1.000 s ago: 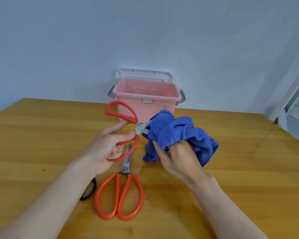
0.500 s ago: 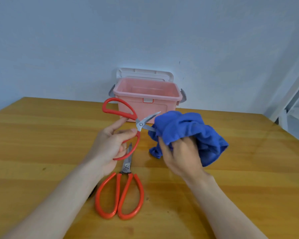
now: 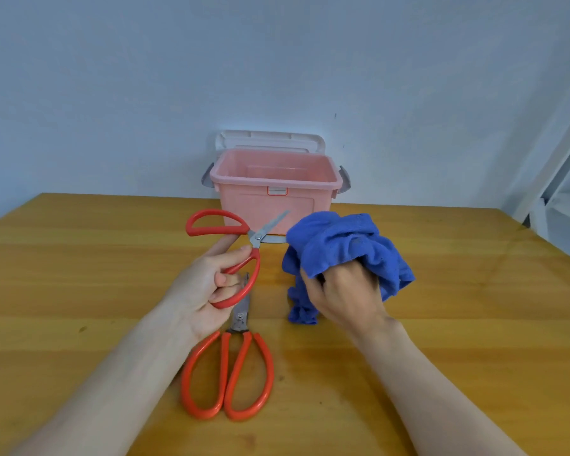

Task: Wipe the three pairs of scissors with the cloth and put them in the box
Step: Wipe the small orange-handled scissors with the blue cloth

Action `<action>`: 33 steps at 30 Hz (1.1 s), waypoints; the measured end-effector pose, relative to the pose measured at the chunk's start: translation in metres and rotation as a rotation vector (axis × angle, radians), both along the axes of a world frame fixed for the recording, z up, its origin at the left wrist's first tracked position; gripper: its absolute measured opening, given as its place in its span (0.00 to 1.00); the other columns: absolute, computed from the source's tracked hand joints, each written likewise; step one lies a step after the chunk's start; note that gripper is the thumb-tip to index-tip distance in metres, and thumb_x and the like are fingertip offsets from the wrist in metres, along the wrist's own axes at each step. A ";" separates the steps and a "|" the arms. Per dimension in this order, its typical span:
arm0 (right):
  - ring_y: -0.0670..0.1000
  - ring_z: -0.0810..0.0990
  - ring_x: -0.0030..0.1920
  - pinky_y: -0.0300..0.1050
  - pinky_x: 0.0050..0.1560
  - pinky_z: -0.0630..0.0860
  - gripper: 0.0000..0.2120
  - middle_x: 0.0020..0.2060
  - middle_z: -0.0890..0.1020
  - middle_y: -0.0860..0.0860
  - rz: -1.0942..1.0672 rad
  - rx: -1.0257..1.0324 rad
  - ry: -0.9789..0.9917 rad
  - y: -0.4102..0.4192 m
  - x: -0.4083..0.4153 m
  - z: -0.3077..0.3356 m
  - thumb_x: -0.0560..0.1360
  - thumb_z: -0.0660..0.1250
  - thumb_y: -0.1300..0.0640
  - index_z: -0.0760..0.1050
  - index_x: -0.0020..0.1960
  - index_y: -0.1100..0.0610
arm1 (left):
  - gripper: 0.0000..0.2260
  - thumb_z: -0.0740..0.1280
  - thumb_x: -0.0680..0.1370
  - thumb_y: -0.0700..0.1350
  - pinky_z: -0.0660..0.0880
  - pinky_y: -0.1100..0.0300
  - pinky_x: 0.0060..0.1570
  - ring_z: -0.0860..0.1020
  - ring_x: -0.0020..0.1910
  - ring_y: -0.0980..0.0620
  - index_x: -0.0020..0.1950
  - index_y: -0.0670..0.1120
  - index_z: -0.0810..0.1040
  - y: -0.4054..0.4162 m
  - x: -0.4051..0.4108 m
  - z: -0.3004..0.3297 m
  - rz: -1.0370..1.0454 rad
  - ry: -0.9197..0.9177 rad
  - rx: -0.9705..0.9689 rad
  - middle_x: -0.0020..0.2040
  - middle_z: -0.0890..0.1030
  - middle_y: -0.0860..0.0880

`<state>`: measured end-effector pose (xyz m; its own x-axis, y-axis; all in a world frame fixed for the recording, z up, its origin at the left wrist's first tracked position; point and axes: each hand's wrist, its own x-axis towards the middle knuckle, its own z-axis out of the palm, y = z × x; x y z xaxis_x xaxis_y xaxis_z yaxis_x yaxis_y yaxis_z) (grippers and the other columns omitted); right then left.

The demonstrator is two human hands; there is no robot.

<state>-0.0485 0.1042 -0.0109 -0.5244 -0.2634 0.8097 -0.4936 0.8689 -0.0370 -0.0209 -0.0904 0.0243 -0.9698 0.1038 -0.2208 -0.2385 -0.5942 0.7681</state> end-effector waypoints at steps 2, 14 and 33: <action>0.50 0.74 0.26 0.40 0.25 0.65 0.10 0.25 0.75 0.50 -0.027 -0.091 -0.081 0.008 -0.006 -0.003 0.72 0.63 0.58 0.73 0.32 0.57 | 0.23 0.68 0.68 0.37 0.55 0.71 0.13 0.62 0.16 0.60 0.62 0.50 0.77 -0.005 0.000 0.002 0.039 0.027 -0.030 0.37 0.82 0.52; 0.53 0.82 0.38 0.47 0.44 0.78 0.07 0.37 0.82 0.56 0.868 -1.668 -1.130 0.019 0.004 0.017 0.70 0.59 0.63 0.76 0.42 0.61 | 0.27 0.70 0.70 0.34 0.54 0.69 0.16 0.60 0.18 0.61 0.67 0.50 0.74 -0.003 0.005 0.000 -0.195 0.153 -0.376 0.30 0.78 0.53; 0.45 0.62 0.24 0.41 0.25 0.60 0.15 0.22 0.64 0.43 0.332 -0.960 -0.523 0.012 0.013 0.016 0.72 0.59 0.60 0.59 0.29 0.52 | 0.21 0.71 0.72 0.33 0.54 0.68 0.16 0.59 0.19 0.59 0.58 0.53 0.77 -0.025 -0.009 -0.001 -0.053 0.085 -0.514 0.34 0.81 0.52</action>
<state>-0.0354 0.1158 0.0046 -0.8768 0.1577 0.4542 -0.4220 0.2003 -0.8842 -0.0300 -0.1150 0.0231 -0.9829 0.0520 -0.1767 -0.1819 -0.1240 0.9755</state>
